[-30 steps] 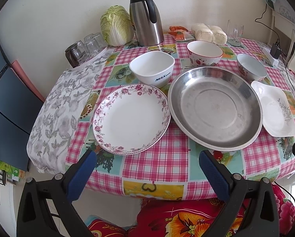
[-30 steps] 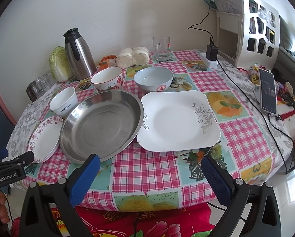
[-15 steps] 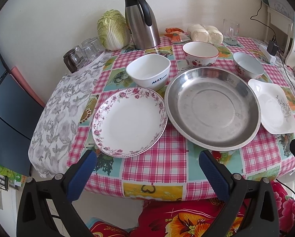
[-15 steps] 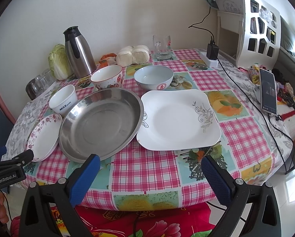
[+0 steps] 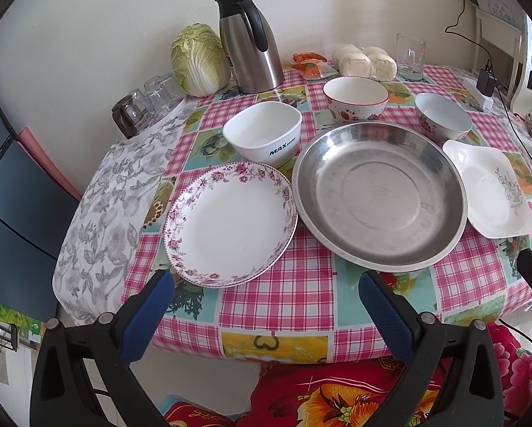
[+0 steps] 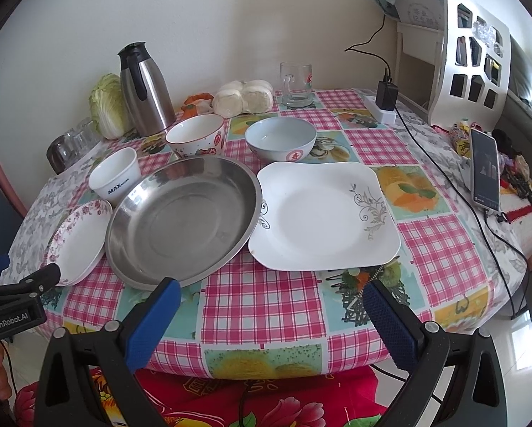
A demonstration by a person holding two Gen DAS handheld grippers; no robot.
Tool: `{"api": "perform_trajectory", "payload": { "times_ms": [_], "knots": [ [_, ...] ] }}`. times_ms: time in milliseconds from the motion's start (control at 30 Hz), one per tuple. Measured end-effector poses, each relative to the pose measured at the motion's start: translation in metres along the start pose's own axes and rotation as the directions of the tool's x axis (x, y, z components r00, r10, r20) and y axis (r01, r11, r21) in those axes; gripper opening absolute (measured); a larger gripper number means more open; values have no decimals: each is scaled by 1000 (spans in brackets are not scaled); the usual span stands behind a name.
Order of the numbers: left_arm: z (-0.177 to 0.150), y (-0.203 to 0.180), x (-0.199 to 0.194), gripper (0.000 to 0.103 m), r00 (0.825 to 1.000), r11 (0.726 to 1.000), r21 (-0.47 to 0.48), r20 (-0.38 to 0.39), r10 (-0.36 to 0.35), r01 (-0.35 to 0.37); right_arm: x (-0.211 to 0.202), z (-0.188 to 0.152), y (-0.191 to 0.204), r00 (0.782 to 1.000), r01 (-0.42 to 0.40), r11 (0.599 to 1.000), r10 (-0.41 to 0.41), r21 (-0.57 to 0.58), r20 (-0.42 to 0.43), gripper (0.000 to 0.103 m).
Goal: Organize plates and bowls
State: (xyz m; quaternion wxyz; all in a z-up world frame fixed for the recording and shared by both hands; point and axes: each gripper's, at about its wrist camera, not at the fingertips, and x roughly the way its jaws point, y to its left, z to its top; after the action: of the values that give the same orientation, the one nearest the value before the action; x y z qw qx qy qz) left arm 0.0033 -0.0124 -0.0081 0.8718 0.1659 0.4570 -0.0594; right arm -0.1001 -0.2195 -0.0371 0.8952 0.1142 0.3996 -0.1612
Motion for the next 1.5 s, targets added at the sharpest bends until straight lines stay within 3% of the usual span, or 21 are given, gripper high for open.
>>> {"api": "perform_trajectory", "payload": {
  "times_ms": [600, 900, 1100, 1400, 1500],
  "knots": [
    [3, 0, -2, 103, 1000, 1000, -3, 0, -4, 4, 1, 0, 3, 1000, 5, 1000, -5, -15, -1, 103],
    [7, 7, 6, 103, 999, 998, -38, -13, -43, 43, 1, 5, 5, 1000, -5, 1000, 5, -25, 4, 103],
    [32, 14, 4, 103, 999, 996, -77, -7, -48, 47, 1, 23, 11, 1000, 10, 999, -9, -52, 21, 103],
    [77, 26, -4, 103, 992, 983, -166, 104, -65, 81, 0, 64, 26, 999, 13, 999, -12, -29, 51, 103],
    [87, 32, 4, 103, 993, 975, -213, 107, -47, 69, 3, 76, 31, 998, 0, 1000, 1, -17, 56, 103]
  ]
}}
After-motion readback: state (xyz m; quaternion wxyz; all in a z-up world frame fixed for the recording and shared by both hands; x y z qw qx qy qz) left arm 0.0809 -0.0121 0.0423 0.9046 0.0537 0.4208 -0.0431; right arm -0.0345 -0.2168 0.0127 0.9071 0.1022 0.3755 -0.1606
